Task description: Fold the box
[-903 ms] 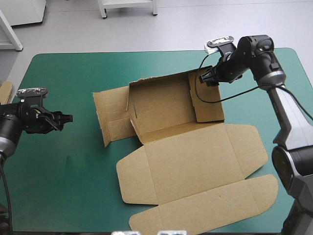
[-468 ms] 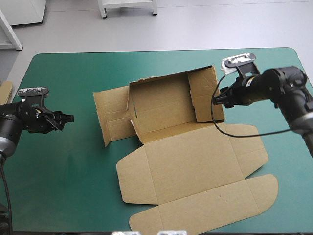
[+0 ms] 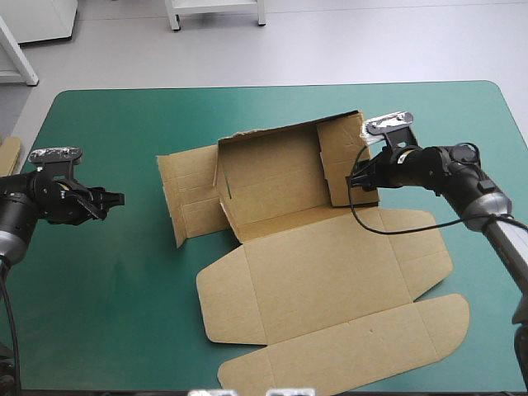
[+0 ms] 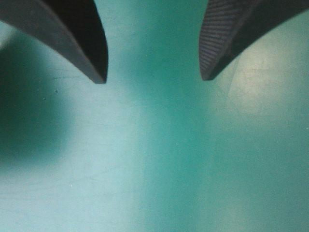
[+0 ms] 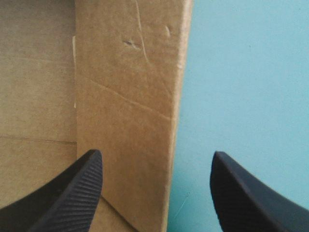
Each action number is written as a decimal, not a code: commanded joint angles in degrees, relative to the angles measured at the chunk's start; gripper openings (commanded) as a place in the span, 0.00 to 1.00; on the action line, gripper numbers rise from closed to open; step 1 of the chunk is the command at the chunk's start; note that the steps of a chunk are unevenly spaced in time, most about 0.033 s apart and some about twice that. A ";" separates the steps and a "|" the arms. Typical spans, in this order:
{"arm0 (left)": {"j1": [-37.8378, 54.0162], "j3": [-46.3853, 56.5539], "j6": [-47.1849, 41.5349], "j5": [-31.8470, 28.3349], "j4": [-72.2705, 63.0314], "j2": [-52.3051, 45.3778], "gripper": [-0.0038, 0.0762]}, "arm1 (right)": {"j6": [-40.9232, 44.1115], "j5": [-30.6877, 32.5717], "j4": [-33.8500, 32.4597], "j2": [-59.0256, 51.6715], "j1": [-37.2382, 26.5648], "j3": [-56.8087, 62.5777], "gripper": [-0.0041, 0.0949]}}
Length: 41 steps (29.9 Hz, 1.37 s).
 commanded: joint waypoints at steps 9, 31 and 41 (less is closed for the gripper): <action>-0.04 -1.55 0.26 -1.91 -0.76 -1.82 0.55 | -0.88 2.99 1.04 8.81 0.06 -12.33 0.16; -0.04 -1.55 1.39 -1.55 -1.93 -1.82 0.55 | 9.52 36.16 -9.82 16.05 -0.12 -31.31 0.04; -0.04 -1.55 2.77 -1.40 -3.56 -1.82 0.55 | 4.72 34.27 -10.59 19.59 -0.12 -31.31 0.22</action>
